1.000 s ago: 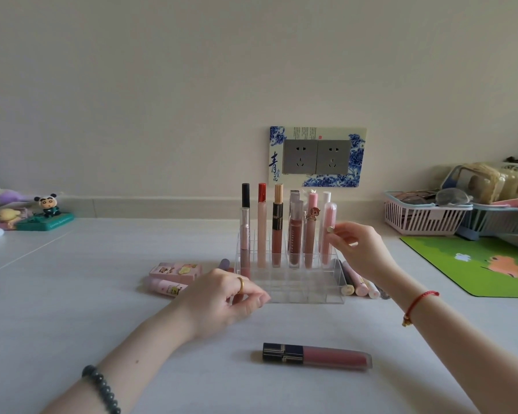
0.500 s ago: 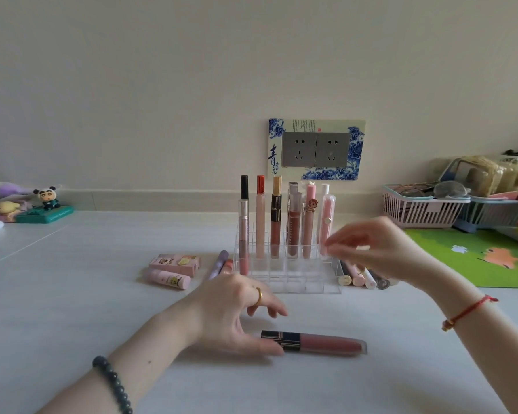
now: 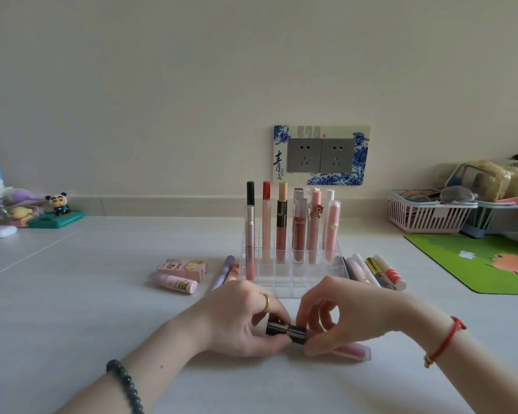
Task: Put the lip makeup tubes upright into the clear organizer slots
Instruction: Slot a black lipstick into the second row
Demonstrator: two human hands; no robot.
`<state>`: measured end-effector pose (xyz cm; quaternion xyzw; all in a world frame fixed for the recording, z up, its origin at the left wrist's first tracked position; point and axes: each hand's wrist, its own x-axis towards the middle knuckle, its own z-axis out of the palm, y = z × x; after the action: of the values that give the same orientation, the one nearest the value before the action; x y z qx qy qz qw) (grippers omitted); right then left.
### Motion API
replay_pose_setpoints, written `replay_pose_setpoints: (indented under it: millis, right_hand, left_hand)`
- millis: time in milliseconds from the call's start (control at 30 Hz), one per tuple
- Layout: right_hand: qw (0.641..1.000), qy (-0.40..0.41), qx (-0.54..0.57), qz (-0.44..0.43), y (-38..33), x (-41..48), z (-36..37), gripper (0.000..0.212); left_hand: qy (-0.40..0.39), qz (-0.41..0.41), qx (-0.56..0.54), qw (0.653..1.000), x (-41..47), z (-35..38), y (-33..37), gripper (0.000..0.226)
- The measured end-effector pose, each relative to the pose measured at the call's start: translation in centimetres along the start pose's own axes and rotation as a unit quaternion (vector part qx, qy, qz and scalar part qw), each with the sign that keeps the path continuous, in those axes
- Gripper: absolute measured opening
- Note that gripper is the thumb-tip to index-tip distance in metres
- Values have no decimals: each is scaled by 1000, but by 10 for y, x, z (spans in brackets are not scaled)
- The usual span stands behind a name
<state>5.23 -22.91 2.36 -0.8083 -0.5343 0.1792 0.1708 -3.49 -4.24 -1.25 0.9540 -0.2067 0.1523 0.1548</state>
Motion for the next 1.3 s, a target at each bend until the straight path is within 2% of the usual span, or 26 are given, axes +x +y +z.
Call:
replay_pose_setpoints:
  millis: [167, 267, 400, 467, 533, 600, 733, 800, 967, 1300]
  right_hand:
    - [995, 85, 30, -40, -2, -1, -4, 16]
    - [982, 170, 65, -57, 1, 1, -5, 13]
    - [923, 330, 187, -65, 7, 8, -10, 10]
    - [886, 402, 223, -62, 8, 13, -14, 12]
    - [869, 440, 222, -51, 8, 23, -18, 14]
    - [866, 452, 207, -42, 6, 34, -19, 13]
    - [865, 463, 190, -34, -3, 58, -20, 6]
    - [867, 468, 172, -23, -6, 70, -19, 10]
    - [868, 471, 155, 5, -7, 87, -13, 21]
    - [887, 445, 122, 25, -1, 94, 2, 10]
  left_hand:
    - [125, 16, -93, 988, 2, -7, -4, 19]
    - [216, -15, -145, 965, 1, -15, -12, 23]
    - [287, -109, -232, 923, -4, -20, -27, 31]
    - [317, -170, -166, 918, -5, -21, -38, 34]
    - [311, -224, -97, 918, -7, -23, -48, 45]
    - [292, -266, -89, 914, -9, -23, -54, 46]
    - [276, -305, -78, 908, -10, -24, -57, 30]
    - [271, -310, -69, 909, -10, -24, -59, 18]
    - [266, -318, -60, 908, -11, -25, -63, 23]
    - [262, -337, -24, 904, -13, -27, -69, 23]
